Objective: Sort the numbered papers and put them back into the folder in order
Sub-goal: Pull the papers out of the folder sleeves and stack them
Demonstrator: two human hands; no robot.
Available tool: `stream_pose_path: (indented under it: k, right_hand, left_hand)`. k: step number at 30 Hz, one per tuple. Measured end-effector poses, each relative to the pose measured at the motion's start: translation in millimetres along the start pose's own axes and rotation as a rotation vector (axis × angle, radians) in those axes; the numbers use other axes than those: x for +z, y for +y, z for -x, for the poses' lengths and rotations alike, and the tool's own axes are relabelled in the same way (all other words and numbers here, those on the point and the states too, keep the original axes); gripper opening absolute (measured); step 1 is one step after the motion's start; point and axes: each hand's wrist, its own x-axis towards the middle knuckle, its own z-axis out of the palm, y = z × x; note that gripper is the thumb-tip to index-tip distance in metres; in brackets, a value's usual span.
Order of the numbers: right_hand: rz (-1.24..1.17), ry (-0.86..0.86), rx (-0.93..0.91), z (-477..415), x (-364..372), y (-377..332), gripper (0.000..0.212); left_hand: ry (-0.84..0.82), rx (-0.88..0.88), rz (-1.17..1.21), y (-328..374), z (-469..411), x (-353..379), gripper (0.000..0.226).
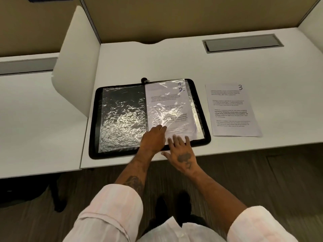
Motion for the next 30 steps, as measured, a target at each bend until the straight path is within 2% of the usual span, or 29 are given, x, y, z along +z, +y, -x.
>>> stream_pose_path:
  k: [4,7,9,12,15,19,22,26,30]
  right_hand:
    - [-0.026,0.197,-0.027,27,13,-2,0.055]
    - [-0.234,0.314,0.038,39,9,3,0.038]
    - [-0.506,0.269,0.268,48,-1,8,0.04]
    - [-0.89,0.066,0.694,51,-8,16,0.055]
    - [-1.13,0.01,0.87,45,-4,20,0.056]
    - [-1.375,0.058,0.833,40,-9,15,0.043]
    - [-1.438,0.045,0.775,34,-19,8,0.038]
    - [-1.382,0.047,0.792,23,-25,-6,0.031]
    - [-1.141,0.083,0.624,31,-50,-17,0.024]
  left_hand:
    - [-0.01,-0.027,0.026,4,2,6,0.047]
    - [0.017,-0.052,0.034,12,1,8,0.043]
    - [0.043,-0.076,0.041,16,0,7,0.041]
    - [0.07,-0.09,0.071,21,1,4,0.039]
    - [0.071,-0.138,0.177,20,1,1,0.039]
    - [0.107,-0.179,0.287,13,0,0,0.042]
    - [0.132,-0.162,0.277,8,3,0,0.043]
    - [0.173,-0.129,0.263,9,7,-7,0.04]
    - [0.267,-0.141,0.333,16,5,-26,0.039]
